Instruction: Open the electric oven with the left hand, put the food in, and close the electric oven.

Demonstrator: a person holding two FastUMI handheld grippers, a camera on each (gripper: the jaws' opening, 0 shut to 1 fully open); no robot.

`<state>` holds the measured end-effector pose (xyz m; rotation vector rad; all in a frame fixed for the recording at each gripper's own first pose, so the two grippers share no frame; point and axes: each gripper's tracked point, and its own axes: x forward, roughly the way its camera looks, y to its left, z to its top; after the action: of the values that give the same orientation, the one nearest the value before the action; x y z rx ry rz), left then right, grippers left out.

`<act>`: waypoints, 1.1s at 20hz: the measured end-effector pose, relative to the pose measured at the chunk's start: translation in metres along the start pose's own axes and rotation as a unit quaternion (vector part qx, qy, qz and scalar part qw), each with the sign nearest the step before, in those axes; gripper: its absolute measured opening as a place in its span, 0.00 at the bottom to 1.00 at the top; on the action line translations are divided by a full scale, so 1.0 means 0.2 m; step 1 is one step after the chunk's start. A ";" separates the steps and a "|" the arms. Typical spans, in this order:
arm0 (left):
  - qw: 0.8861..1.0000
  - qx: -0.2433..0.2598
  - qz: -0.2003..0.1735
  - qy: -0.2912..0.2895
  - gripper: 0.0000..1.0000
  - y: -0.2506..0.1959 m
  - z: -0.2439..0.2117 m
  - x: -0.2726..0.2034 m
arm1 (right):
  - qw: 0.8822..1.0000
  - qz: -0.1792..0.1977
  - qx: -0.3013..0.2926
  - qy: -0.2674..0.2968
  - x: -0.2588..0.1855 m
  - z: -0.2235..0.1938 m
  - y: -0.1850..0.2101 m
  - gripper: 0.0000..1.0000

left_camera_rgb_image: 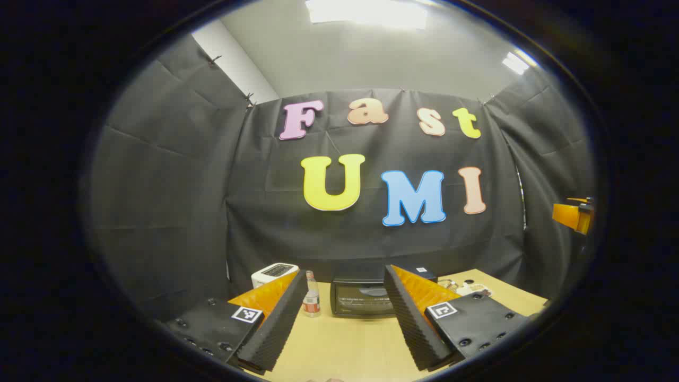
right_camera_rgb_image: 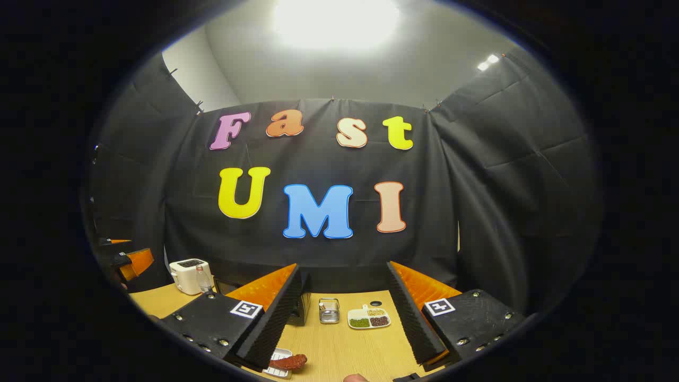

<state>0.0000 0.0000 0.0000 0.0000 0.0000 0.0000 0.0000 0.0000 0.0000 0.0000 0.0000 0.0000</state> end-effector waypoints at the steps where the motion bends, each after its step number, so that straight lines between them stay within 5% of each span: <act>1: 1.000 0.001 -0.002 0.002 1.00 -0.02 0.00 0.00 | 1.000 0.002 -0.001 0.001 0.00 -0.01 0.00 0.95; 22: 1.000 0.008 -0.001 -0.006 1.00 -0.32 -0.04 0.03 | 0.999 0.036 0.003 -0.002 0.02 -0.12 -0.16 0.95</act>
<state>0.0066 -0.0647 -0.0079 0.0168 -0.0127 -0.0028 0.0034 -0.0312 -0.0243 0.0059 -0.0037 0.0716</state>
